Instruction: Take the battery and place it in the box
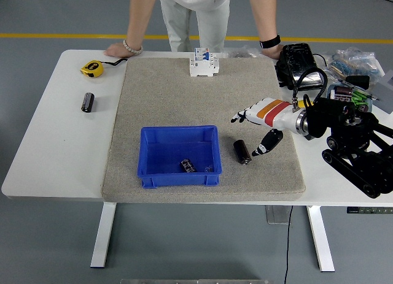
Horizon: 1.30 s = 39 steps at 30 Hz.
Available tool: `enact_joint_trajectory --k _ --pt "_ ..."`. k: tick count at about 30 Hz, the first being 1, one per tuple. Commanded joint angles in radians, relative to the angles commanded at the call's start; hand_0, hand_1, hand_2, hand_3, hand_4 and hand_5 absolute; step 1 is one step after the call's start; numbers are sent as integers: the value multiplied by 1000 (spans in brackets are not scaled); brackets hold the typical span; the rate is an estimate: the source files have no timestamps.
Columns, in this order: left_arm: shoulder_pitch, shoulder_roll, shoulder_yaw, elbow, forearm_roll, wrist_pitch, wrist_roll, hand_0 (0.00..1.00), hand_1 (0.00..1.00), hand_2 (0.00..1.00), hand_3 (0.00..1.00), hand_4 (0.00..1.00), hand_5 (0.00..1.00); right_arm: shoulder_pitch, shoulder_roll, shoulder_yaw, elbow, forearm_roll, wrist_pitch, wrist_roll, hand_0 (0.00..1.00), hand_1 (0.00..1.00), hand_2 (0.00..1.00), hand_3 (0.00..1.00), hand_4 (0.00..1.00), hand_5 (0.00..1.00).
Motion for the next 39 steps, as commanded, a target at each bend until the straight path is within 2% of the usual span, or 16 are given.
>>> enact_joint_trajectory --k 14,36,37,39 --pt "-2 0 1 -3 5 0 3 712 637 759 707 729 525 21 57 -71 -120 -21 -18 9 722 705 769 860 998 239" --pt "4 1 -6 -6 23 2 11 712 637 759 705 729 524 7 108 -71 -158 -14 -35 -8 718 697 764 854 998 248" --pt "4 1 -6 -6 23 2 11 712 639 759 705 730 525 7 109 -72 -161 -12 -39 -7 685 655 725 809 998 250" --pt "3 0 -4 -7 20 2 10 712 639 759 705 730 525 6 111 -74 -168 -8 -50 -7 685 655 725 809 998 250"
